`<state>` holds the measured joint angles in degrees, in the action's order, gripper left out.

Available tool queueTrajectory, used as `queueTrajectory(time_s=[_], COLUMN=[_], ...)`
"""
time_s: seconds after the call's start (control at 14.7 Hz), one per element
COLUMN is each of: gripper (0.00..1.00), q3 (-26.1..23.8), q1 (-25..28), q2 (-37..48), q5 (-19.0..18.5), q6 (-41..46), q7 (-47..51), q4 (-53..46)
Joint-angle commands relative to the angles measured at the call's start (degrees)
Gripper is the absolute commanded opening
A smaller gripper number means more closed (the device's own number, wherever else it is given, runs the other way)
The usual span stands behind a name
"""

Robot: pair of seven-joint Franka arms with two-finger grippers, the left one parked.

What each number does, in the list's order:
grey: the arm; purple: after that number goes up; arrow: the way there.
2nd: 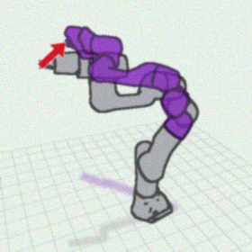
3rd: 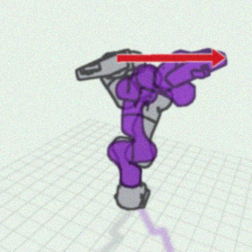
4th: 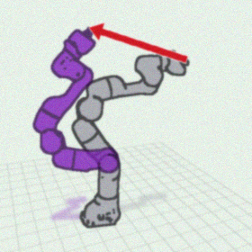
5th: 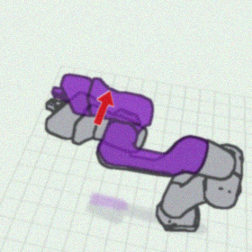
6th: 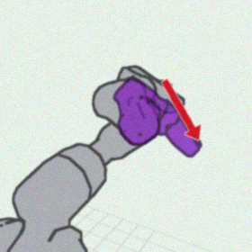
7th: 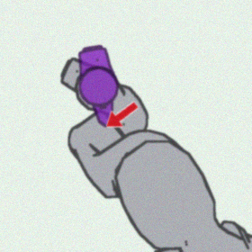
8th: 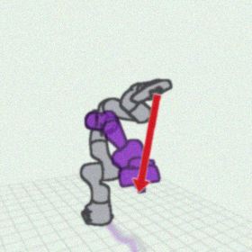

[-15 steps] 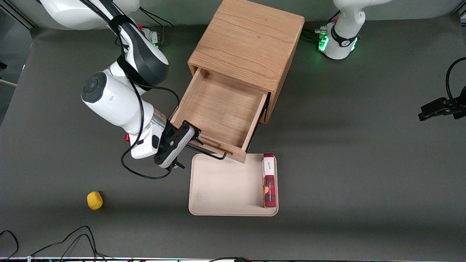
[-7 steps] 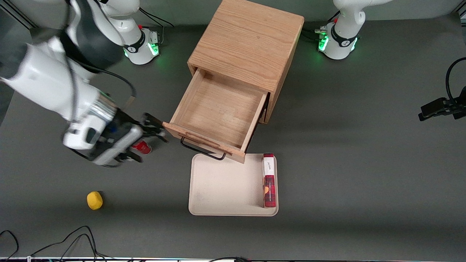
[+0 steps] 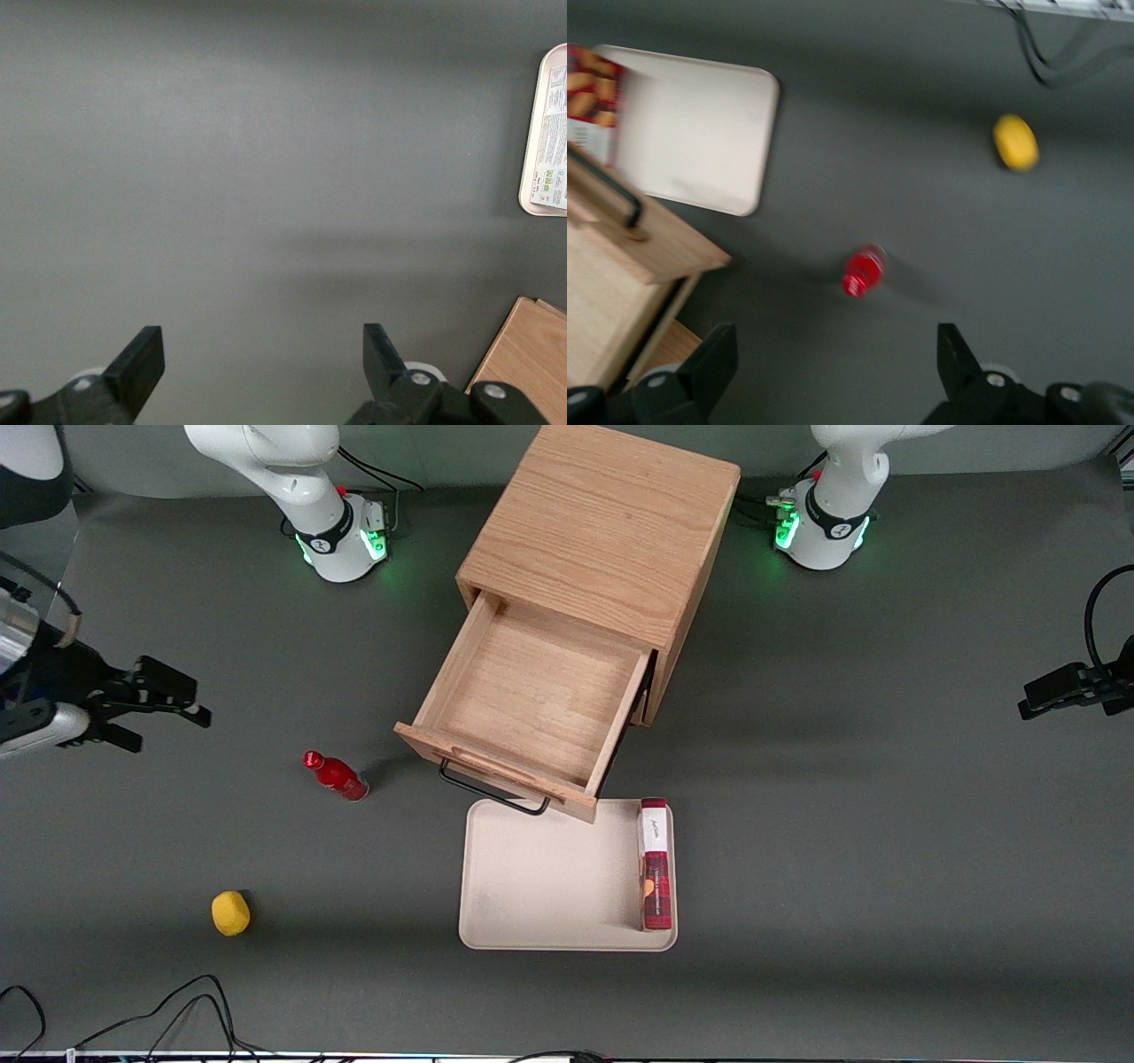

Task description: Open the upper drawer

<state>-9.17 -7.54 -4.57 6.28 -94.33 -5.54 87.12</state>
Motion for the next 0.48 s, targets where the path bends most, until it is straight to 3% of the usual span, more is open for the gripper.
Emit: queueTrajectory(time_s=[0.0,0.27,0.41], gripper=[1.00,1.00,1.00], q3=[-0.4,-0.5,-1.1], q1=[0.8,0.1,0.4], q2=[2.2,3.2,2.8], q5=[-4.5,-6.4,-10.1], q6=[3.8,3.8,3.5], q7=[8.4,8.0,8.0], q4=[1.7,2.6,2.8])
